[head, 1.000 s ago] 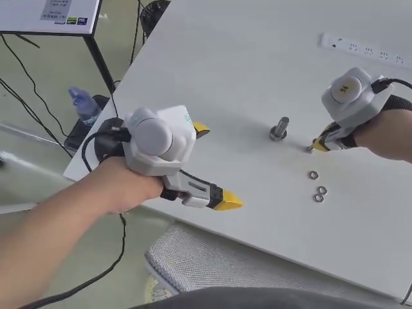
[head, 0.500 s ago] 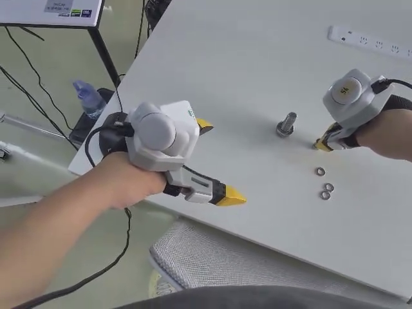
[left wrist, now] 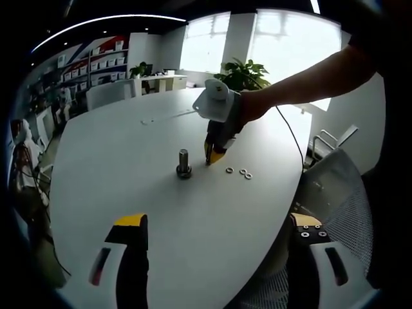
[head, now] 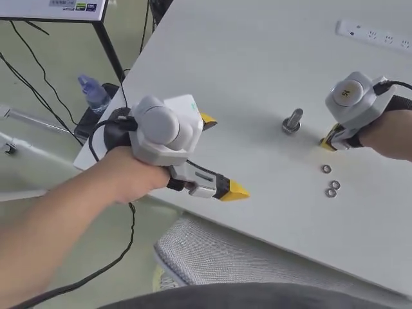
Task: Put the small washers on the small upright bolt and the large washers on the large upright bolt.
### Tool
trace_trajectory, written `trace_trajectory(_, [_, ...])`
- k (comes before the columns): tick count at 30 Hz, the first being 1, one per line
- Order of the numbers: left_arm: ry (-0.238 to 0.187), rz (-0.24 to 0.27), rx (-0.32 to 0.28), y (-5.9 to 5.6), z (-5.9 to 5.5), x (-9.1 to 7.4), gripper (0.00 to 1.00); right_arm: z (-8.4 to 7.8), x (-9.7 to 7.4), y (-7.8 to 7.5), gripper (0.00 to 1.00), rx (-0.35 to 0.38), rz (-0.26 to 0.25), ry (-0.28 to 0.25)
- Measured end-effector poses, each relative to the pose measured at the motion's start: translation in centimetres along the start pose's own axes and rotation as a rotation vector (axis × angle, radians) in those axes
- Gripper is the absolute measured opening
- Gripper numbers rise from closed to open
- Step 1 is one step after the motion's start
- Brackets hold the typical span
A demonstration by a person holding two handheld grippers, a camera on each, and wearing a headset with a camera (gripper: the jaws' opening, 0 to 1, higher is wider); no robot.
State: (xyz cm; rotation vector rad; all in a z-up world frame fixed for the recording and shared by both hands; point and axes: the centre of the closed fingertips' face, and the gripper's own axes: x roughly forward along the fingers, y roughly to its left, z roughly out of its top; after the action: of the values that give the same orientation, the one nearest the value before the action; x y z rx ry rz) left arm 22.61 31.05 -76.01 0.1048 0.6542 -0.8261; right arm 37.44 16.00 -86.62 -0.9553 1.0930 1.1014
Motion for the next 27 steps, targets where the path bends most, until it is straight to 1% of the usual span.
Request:
trace_trajectory(3, [0.005,-0.001,0.006,-0.05,-0.10,-0.03,0.89,-0.01,-0.02,0.03,0.12,0.006,0.007,0.000])
trace_trajectory(5, [0.005,-0.004,0.004,-0.12,-0.14,0.02,0.89,-0.05,0.23,-0.26,0.12,0.010,0.009,0.001])
trace_trajectory(8, [0.006,-0.006,0.005,-0.16,-0.15,0.11,0.88,-0.03,0.23,-0.19,0.13,0.005,0.009,0.003])
trace_trajectory(12, [0.005,-0.007,0.006,-0.18,-0.14,0.20,0.88,0.00,0.12,0.00,0.13,0.016,0.010,0.001])
trace_trajectory(16, [0.013,-0.003,0.005,-0.05,-0.45,0.20,0.88,0.04,0.08,0.10,0.13,0.017,0.014,-0.003])
trace_trajectory(23, [0.005,0.002,-0.001,-0.05,-0.38,0.06,0.88,0.09,0.54,-0.20,0.14,-0.001,0.024,-0.001])
trace_trajectory(24, [0.007,0.003,0.000,-0.06,-0.41,0.07,0.88,0.11,0.59,-0.39,0.15,-0.003,0.015,-0.003])
trace_trajectory(25, [0.009,0.002,0.002,-0.10,-0.44,0.08,0.88,0.11,0.70,-0.59,0.20,-0.006,0.011,-0.007])
trace_trajectory(27, [0.010,0.002,0.001,-0.18,-0.49,0.13,0.88,0.03,0.74,-0.51,0.30,0.012,0.026,-0.007])
